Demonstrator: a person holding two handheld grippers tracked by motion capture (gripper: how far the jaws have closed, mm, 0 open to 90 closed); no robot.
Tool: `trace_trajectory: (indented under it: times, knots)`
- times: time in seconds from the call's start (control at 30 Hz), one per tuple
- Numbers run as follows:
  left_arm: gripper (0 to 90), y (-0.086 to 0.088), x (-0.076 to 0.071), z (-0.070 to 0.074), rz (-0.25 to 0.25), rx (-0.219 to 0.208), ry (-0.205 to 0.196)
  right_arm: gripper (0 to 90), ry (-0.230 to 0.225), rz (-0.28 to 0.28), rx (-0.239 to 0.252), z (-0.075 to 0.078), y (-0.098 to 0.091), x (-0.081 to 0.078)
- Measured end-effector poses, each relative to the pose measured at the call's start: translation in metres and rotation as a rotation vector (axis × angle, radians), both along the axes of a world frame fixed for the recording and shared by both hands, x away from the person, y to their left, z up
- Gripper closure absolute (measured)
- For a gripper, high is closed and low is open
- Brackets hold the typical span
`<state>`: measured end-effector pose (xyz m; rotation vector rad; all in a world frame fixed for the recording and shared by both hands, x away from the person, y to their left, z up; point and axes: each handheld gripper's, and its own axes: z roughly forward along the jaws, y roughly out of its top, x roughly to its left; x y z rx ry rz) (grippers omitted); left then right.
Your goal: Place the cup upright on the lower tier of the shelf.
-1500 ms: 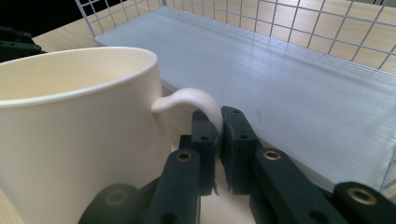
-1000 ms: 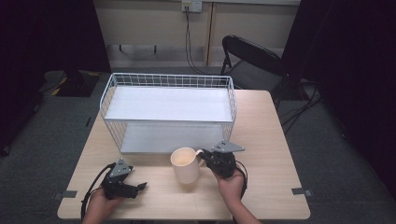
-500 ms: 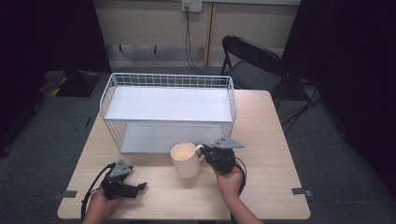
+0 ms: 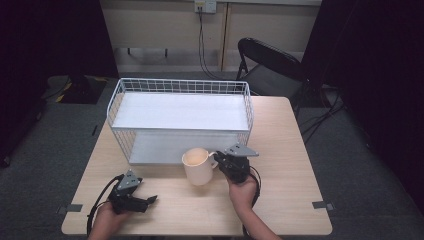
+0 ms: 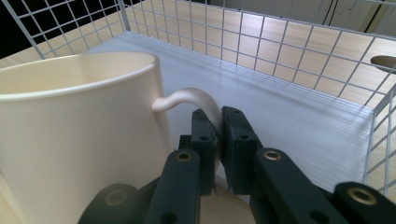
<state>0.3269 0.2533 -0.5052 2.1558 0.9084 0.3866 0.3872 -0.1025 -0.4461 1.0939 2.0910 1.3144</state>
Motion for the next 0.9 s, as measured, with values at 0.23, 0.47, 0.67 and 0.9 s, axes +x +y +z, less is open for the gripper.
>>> trace_trajectory:
  times: [0.23,0.47,0.67,0.9]
  knots:
    - [13.0,0.0,0.0,0.0,0.0,0.0,0.0,84.0,-0.004,-0.007,0.003,0.0,0.005,0.004]
    - [13.0,0.0,0.0,0.0,0.0,0.0,0.0,84.1,-0.007,-0.015,0.004,-0.001,0.008,0.007]
    - [13.0,0.0,0.0,0.0,0.0,0.0,0.0,84.3,-0.019,-0.025,0.006,0.001,0.009,0.01]
    - [13.0,0.0,0.0,0.0,0.0,0.0,0.0,84.3,-0.031,-0.043,0.001,0.001,0.01,0.015]
